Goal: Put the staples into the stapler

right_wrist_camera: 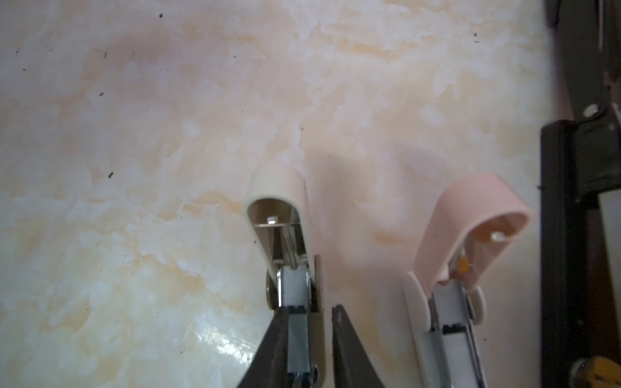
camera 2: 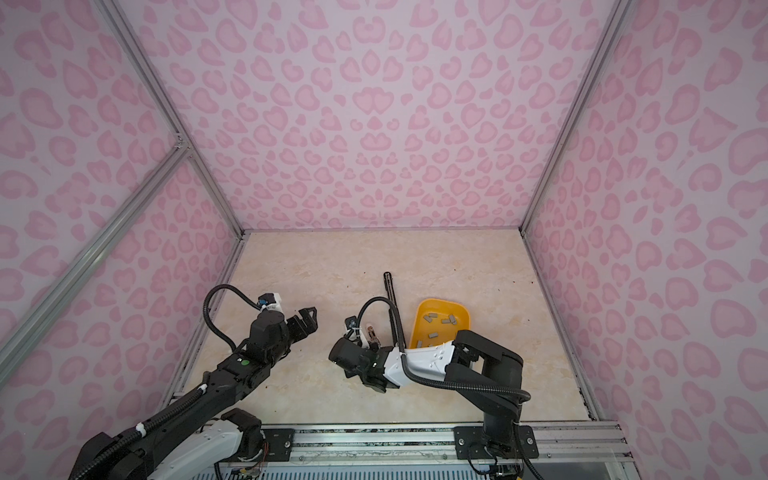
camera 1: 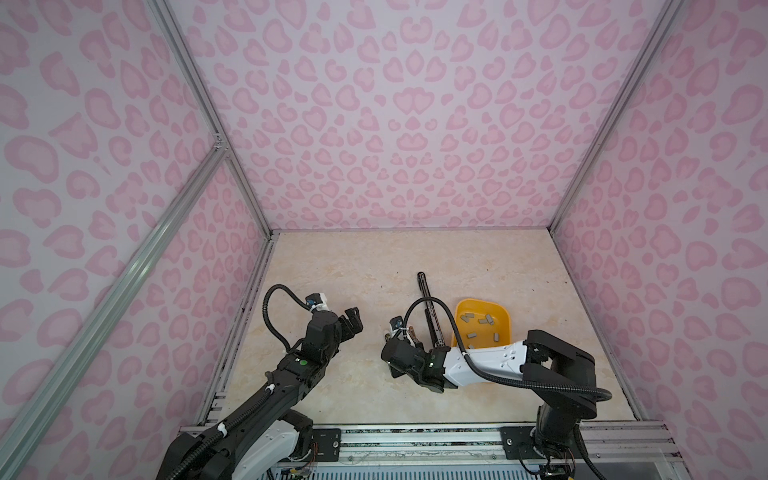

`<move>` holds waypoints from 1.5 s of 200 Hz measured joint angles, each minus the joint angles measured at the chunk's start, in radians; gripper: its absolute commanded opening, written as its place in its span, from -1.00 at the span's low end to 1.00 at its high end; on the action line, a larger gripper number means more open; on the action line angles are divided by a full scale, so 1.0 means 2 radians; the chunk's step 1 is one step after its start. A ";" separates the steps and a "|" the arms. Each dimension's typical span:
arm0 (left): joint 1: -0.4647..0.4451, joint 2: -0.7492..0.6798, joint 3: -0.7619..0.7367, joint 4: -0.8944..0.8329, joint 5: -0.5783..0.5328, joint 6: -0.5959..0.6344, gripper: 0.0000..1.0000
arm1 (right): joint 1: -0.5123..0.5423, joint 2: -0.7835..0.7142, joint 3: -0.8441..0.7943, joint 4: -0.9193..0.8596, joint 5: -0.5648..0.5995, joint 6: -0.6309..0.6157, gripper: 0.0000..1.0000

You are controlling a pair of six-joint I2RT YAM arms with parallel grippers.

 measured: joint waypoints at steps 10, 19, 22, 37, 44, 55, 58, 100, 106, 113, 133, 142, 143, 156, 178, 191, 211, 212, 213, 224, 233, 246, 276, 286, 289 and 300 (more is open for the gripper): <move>0.000 0.000 0.000 0.000 0.000 0.000 0.94 | -0.004 0.004 0.003 -0.001 -0.002 0.000 -0.52; 0.000 0.001 0.001 0.000 0.000 0.000 0.94 | -0.008 0.006 0.007 -0.002 -0.002 0.000 -0.51; 0.000 0.001 0.001 0.000 0.000 0.000 0.95 | -0.008 0.006 0.008 -0.002 -0.002 0.000 -0.52; 0.000 0.001 0.002 0.000 0.000 0.000 0.94 | -0.008 0.009 0.013 -0.002 -0.003 -0.002 -0.52; 0.000 0.001 0.002 0.000 0.000 0.000 0.94 | -0.007 0.011 0.015 -0.002 -0.003 -0.004 -0.52; 0.000 0.001 0.002 0.000 0.000 0.000 0.94 | -0.007 0.014 0.017 -0.003 -0.005 -0.004 -0.54; 0.000 0.001 0.002 0.000 0.000 0.000 0.94 | -0.007 0.015 0.017 -0.004 -0.005 -0.004 -0.55; 0.000 -0.001 0.002 0.000 0.000 0.000 0.94 | -0.006 0.016 0.009 -0.007 -0.008 0.000 -0.62; 0.000 -0.002 0.002 0.000 0.000 0.000 0.94 | -0.005 0.015 0.007 -0.006 -0.008 0.001 -0.63; 0.000 -0.002 0.002 0.000 0.000 0.000 0.94 | -0.003 0.014 0.005 -0.006 -0.007 0.002 -0.65; 0.000 -0.003 0.002 0.000 0.000 0.000 0.94 | 0.000 0.015 0.004 -0.003 -0.004 0.002 -0.68; 0.000 -0.003 0.002 0.000 0.000 0.000 0.94 | 0.002 0.015 0.004 -0.004 -0.004 0.002 -0.68; 0.000 -0.003 0.002 0.000 0.000 0.000 0.94 | 0.002 0.015 0.004 -0.004 -0.004 0.002 -0.68; 0.000 -0.003 0.002 0.000 0.000 0.000 0.94 | 0.003 0.015 0.005 -0.004 -0.002 0.002 -0.68; 0.000 -0.003 0.002 0.000 0.000 0.000 0.94 | 0.005 0.009 0.006 -0.010 0.000 0.001 -0.62; 0.000 -0.004 0.003 -0.001 0.001 0.001 0.94 | 0.006 -0.007 0.006 -0.017 0.009 -0.001 -0.56; 0.000 -0.005 0.012 -0.006 0.002 0.007 0.94 | 0.010 -0.050 -0.001 -0.023 0.031 -0.004 -0.47; 0.000 -0.005 0.013 -0.006 0.002 0.007 0.94 | 0.010 -0.053 -0.002 -0.023 0.033 -0.004 -0.47; 0.000 -0.005 0.014 -0.007 0.002 0.008 0.94 | 0.010 -0.055 -0.003 -0.023 0.034 -0.004 -0.47; 0.000 -0.004 0.029 -0.022 0.002 0.007 0.94 | 0.013 -0.086 -0.020 -0.021 0.045 -0.002 -0.46; 0.000 0.002 0.047 -0.043 0.007 -0.005 0.94 | 0.017 -0.110 -0.035 -0.022 0.053 0.002 -0.45; 0.000 0.014 0.073 -0.071 0.026 -0.037 0.94 | 0.025 -0.140 -0.057 -0.017 0.063 0.006 -0.39; 0.000 0.030 0.097 -0.126 0.084 -0.072 0.94 | 0.043 -0.196 -0.126 0.048 0.088 -0.002 0.03; 0.000 0.020 0.093 -0.133 0.081 -0.070 0.94 | 0.045 -0.205 -0.152 0.080 0.091 -0.018 0.06; 0.000 0.015 0.089 -0.131 0.077 -0.067 0.94 | 0.045 -0.206 -0.158 0.088 0.091 -0.021 0.06; 0.000 -0.004 0.066 -0.119 0.054 -0.056 0.94 | 0.045 -0.205 -0.176 0.120 0.089 -0.036 0.05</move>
